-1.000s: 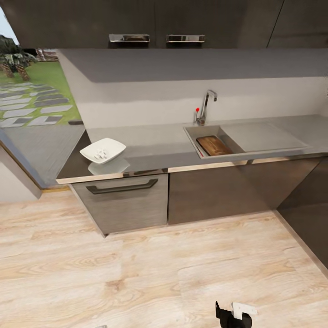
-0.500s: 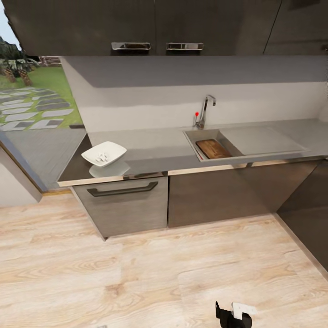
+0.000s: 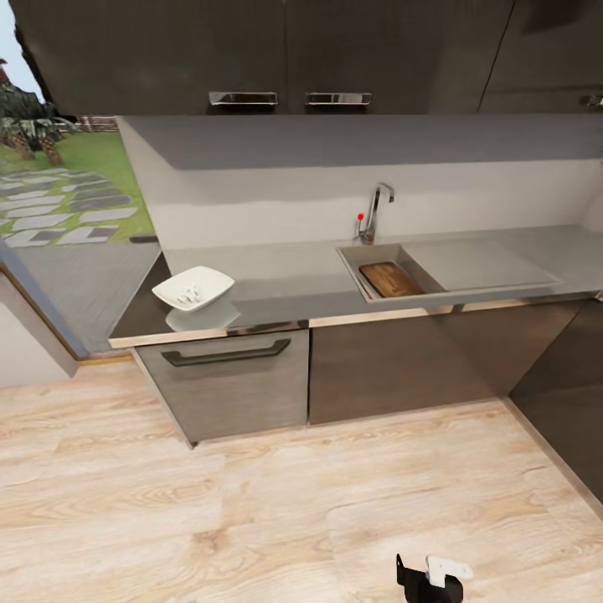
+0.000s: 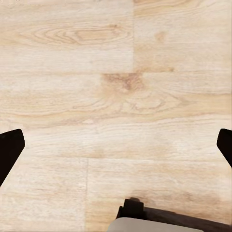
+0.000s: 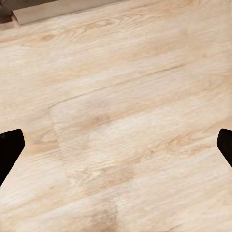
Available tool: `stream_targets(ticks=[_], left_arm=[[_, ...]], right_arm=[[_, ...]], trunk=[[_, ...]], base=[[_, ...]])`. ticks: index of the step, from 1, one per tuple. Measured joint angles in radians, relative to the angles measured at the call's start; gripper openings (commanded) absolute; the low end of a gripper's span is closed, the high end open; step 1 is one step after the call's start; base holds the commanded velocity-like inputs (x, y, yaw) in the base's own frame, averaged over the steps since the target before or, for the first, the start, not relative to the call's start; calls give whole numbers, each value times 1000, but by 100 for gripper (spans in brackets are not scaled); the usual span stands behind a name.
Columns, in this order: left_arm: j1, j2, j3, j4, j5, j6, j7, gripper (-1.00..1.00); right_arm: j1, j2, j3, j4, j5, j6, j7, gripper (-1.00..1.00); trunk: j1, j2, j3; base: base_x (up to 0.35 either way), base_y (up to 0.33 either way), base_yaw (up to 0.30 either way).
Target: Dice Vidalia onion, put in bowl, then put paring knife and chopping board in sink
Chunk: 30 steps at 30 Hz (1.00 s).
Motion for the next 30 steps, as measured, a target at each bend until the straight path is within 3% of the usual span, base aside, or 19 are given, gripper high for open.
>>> stream_targets(ticks=[30], left_arm=[[0,0,0,0,0,0,0,100]], right_arm=[[0,0,0,0,0,0,0,100]], trunk=[[0,0,49]], base=[[0,0,0]])
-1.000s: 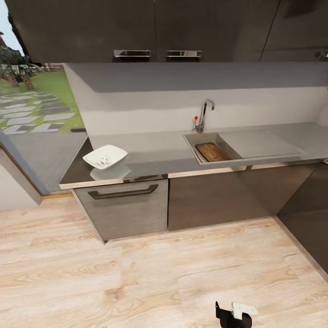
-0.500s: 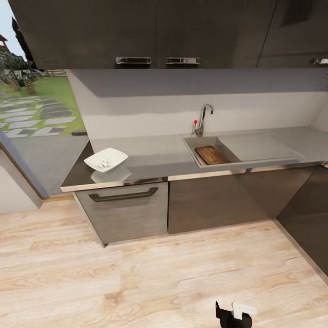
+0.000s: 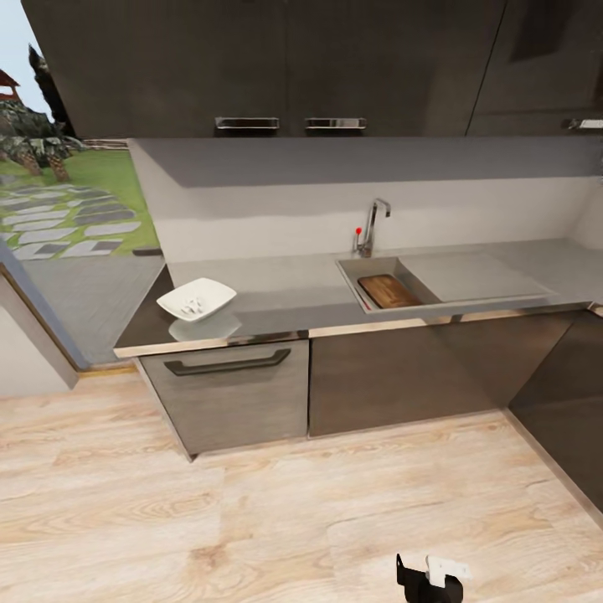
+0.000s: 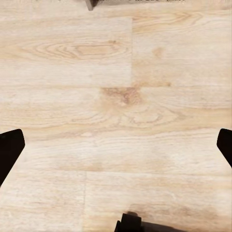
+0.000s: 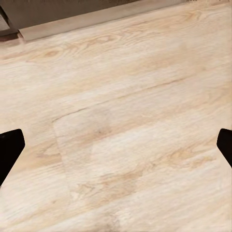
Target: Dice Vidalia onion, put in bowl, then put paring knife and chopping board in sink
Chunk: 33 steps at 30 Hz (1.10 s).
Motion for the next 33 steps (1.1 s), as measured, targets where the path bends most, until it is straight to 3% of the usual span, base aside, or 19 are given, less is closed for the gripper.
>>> stream_targets(ticks=[33], left_arm=[[0,0,0,0,0,0,0,100]], right_arm=[[0,0,0,0,0,0,0,100]], trunk=[[0,0,54]], base=[[0,0,0]])
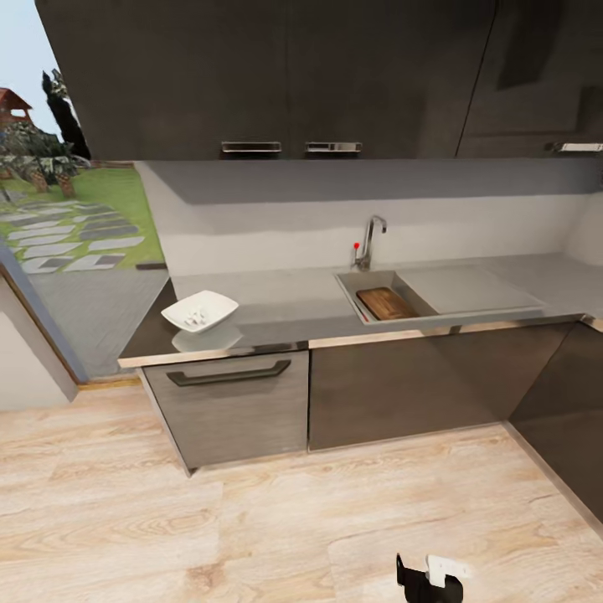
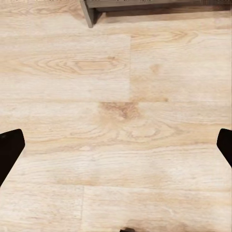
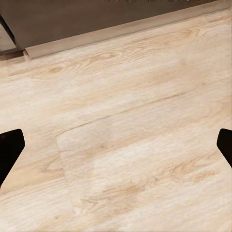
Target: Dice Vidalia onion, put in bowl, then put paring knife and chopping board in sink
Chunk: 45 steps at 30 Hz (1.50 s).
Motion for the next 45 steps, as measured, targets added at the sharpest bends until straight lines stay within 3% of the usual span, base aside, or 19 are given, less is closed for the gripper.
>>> stream_targets(ticks=[45], left_arm=[[0,0,0,2,0,0,0,100]], right_arm=[[0,1,1,1,0,0,-12,100]], trunk=[[0,0,73]], base=[[0,0,0]])
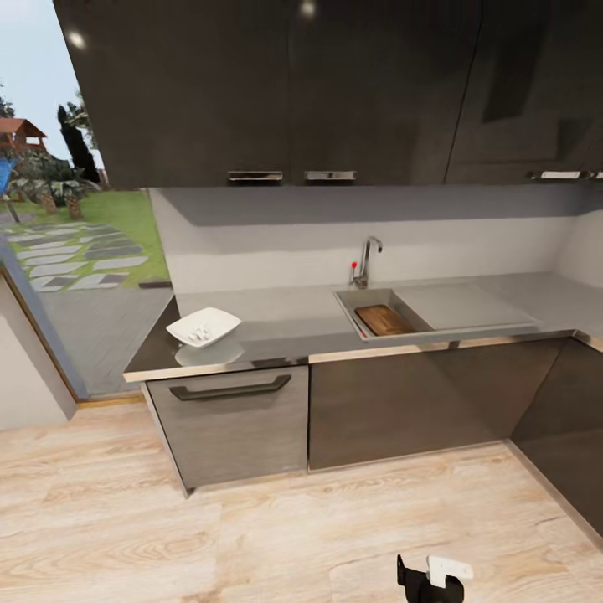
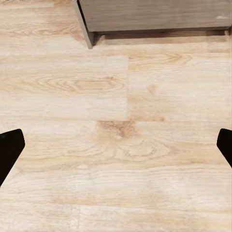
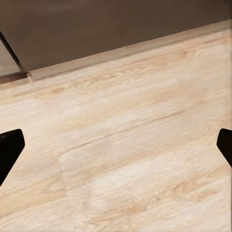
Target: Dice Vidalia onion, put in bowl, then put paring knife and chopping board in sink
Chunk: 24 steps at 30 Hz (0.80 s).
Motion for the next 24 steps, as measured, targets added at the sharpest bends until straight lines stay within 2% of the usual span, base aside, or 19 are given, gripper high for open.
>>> stream_targets(ticks=[6,24], left_arm=[[0,0,0,0,0,0,0,100],[0,0,0,0,0,0,0,100]], right_arm=[[0,1,0,1,0,0,-19,100],[0,1,1,1,0,0,-21,100]], trunk=[[0,0,10],[0,0,39]], base=[[0,0,0],[0,0,0]])
